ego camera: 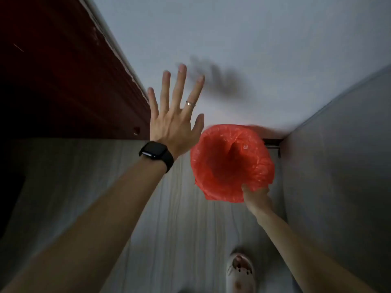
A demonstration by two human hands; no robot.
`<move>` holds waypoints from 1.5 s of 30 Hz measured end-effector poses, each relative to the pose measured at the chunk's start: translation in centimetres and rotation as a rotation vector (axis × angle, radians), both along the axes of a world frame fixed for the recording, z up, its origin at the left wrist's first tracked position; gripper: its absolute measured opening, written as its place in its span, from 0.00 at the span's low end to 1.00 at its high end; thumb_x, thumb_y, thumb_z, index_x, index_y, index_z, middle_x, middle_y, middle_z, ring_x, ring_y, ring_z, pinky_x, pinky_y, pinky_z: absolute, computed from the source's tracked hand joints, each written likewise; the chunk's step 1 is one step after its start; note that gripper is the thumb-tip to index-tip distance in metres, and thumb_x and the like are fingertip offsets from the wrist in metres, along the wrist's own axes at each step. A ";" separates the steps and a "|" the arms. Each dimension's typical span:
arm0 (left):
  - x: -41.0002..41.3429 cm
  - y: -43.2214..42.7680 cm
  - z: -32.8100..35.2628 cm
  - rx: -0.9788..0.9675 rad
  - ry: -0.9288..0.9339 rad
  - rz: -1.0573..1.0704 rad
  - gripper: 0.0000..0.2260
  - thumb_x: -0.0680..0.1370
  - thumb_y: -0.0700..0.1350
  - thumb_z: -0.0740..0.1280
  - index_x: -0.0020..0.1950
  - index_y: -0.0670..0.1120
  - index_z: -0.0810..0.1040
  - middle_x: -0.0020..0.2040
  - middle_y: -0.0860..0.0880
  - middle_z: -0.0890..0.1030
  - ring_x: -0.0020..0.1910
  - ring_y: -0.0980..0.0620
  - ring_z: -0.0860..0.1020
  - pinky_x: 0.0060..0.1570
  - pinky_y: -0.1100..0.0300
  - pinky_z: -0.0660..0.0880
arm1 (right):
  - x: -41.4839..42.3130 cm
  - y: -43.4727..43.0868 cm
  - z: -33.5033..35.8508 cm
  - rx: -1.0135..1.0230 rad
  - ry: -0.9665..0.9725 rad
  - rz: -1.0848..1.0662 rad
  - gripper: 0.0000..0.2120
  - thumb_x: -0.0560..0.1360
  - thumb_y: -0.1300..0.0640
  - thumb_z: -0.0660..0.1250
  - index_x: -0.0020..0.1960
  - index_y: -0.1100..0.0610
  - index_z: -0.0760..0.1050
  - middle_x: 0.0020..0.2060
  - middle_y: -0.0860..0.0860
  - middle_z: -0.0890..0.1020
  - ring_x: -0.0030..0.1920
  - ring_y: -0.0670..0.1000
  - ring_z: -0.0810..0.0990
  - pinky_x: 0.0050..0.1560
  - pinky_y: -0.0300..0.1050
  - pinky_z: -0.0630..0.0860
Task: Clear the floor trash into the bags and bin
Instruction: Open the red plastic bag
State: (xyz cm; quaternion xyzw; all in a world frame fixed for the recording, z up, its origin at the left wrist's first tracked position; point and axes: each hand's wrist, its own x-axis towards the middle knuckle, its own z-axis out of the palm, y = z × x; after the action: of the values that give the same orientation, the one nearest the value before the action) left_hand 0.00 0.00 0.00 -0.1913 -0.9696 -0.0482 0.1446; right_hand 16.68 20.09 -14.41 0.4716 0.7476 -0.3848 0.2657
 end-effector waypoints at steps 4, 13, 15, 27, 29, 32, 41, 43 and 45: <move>-3.4 0.7 -2.2 -0.046 0.058 0.063 0.35 0.77 0.57 0.60 0.80 0.53 0.49 0.80 0.44 0.49 0.78 0.37 0.48 0.70 0.28 0.50 | -1.3 0.3 -3.2 -0.150 0.048 -0.285 0.28 0.78 0.47 0.66 0.70 0.58 0.57 0.58 0.60 0.76 0.48 0.59 0.80 0.51 0.58 0.82; -3.0 0.8 -2.7 -0.042 0.019 0.048 0.34 0.76 0.54 0.60 0.80 0.55 0.49 0.80 0.44 0.49 0.78 0.38 0.49 0.71 0.30 0.50 | -0.8 1.4 -3.8 0.053 0.142 -0.107 0.21 0.73 0.60 0.62 0.65 0.59 0.65 0.52 0.59 0.80 0.44 0.58 0.79 0.47 0.49 0.78; -1.3 -0.4 -1.5 0.010 -0.092 0.009 0.32 0.77 0.53 0.59 0.80 0.57 0.51 0.81 0.47 0.50 0.79 0.42 0.50 0.72 0.33 0.51 | -0.3 1.3 -1.4 0.092 0.183 0.004 0.19 0.74 0.56 0.63 0.64 0.58 0.66 0.49 0.58 0.81 0.41 0.58 0.78 0.44 0.47 0.74; 21.9 -15.3 22.4 0.694 -0.756 0.754 0.47 0.69 0.52 0.72 0.80 0.54 0.46 0.76 0.44 0.59 0.71 0.42 0.66 0.63 0.50 0.71 | 1.1 -9.0 34.7 -0.015 0.480 0.678 0.06 0.71 0.50 0.67 0.46 0.43 0.72 0.32 0.41 0.81 0.31 0.36 0.78 0.28 0.28 0.69; 25.3 -17.9 27.4 0.829 -0.688 0.891 0.49 0.69 0.47 0.74 0.80 0.54 0.44 0.75 0.44 0.60 0.68 0.45 0.70 0.54 0.59 0.72 | 1.4 -11.8 40.7 -0.026 0.532 0.797 0.05 0.70 0.50 0.66 0.44 0.43 0.72 0.32 0.41 0.81 0.32 0.38 0.79 0.32 0.33 0.71; 30.7 -21.5 33.9 1.043 -0.575 1.072 0.49 0.69 0.42 0.76 0.80 0.50 0.47 0.73 0.46 0.65 0.65 0.47 0.72 0.55 0.57 0.76 | 2.5 -15.9 48.5 -0.047 0.613 0.989 0.06 0.69 0.50 0.66 0.44 0.49 0.72 0.31 0.44 0.81 0.34 0.47 0.80 0.40 0.48 0.76; 58.1 -22.4 47.8 1.765 -0.110 1.561 0.15 0.72 0.35 0.69 0.55 0.50 0.79 0.44 0.47 0.82 0.37 0.49 0.80 0.30 0.59 0.77 | 13.8 -26.9 64.5 -0.315 0.845 1.510 0.12 0.70 0.39 0.69 0.52 0.39 0.74 0.32 0.28 0.78 0.37 0.34 0.77 0.42 0.38 0.72; 65.0 -20.6 49.0 1.804 0.033 1.646 0.15 0.72 0.33 0.67 0.54 0.48 0.78 0.42 0.47 0.81 0.35 0.49 0.78 0.31 0.59 0.76 | 18.8 -29.5 66.0 -0.376 0.846 1.641 0.15 0.71 0.39 0.70 0.56 0.41 0.76 0.33 0.31 0.76 0.41 0.35 0.75 0.44 0.38 0.70; 72.3 -18.5 49.4 1.822 0.178 1.748 0.13 0.70 0.31 0.67 0.51 0.44 0.78 0.40 0.45 0.80 0.35 0.47 0.77 0.33 0.57 0.75 | 25.2 -31.8 66.8 -0.416 0.838 1.815 0.16 0.72 0.40 0.70 0.57 0.43 0.77 0.37 0.34 0.75 0.47 0.41 0.76 0.47 0.40 0.68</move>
State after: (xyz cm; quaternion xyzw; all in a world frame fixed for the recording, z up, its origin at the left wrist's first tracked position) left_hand 72.34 -18.45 49.39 0.6773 -0.3746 -0.5720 0.2717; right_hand 41.89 -11.67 52.36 -0.5011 0.7742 -0.2944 0.2508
